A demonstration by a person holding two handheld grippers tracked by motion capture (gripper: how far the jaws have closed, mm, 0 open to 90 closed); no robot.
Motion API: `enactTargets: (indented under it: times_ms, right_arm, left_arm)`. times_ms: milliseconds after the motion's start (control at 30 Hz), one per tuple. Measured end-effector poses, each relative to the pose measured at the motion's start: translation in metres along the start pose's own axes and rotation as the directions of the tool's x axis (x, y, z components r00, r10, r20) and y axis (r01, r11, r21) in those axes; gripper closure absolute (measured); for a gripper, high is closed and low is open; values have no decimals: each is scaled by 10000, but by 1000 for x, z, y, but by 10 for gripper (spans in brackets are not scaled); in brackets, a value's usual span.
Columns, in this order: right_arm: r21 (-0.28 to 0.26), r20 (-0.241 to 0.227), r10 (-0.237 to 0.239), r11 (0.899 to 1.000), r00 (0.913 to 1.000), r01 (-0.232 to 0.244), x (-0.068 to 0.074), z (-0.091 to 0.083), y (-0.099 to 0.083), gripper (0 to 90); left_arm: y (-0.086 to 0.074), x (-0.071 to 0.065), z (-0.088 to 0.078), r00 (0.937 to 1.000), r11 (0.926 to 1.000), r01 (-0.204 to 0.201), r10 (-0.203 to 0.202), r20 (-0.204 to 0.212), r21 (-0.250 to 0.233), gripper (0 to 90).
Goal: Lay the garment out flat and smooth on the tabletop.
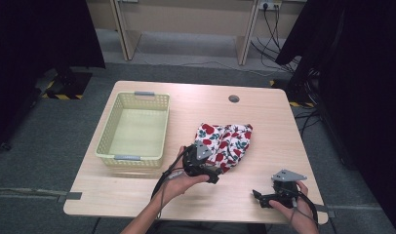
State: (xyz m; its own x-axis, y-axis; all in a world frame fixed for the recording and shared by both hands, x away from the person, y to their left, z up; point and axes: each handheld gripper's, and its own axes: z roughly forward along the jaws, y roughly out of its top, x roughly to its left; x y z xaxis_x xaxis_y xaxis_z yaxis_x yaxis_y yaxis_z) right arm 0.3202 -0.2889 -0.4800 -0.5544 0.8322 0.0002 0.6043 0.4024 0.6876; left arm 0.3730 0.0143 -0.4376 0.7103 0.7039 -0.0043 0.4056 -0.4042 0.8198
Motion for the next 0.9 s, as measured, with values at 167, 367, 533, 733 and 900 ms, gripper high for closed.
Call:
enactTargets:
  times_ms: [167,367,533,733,900]
  right_arm:
    - [1,-3,1,10000,10000,-1,0,0,0,3]
    - [5,-5,-3,10000,10000,3,0,0,0,3]
    - [5,-5,-3,10000,10000,3,0,0,0,3]
    - [5,-9,-4,10000,10000,4,0,0,0,2]
    - [5,-8,-4,10000,10000,4,0,0,0,3]
  left_arm:
    - [7,2,9,10000,10000,30,-29,-75,73,28]
    - [13,5,16,9999,9999,106,-105,-120,60,28]
    - [16,9,21,9996,9998,177,-176,-229,45,29]
    - [20,10,31,9994,9997,213,-210,-258,103,50]
    - [23,5,43,9996,9997,105,-99,-257,241,54]
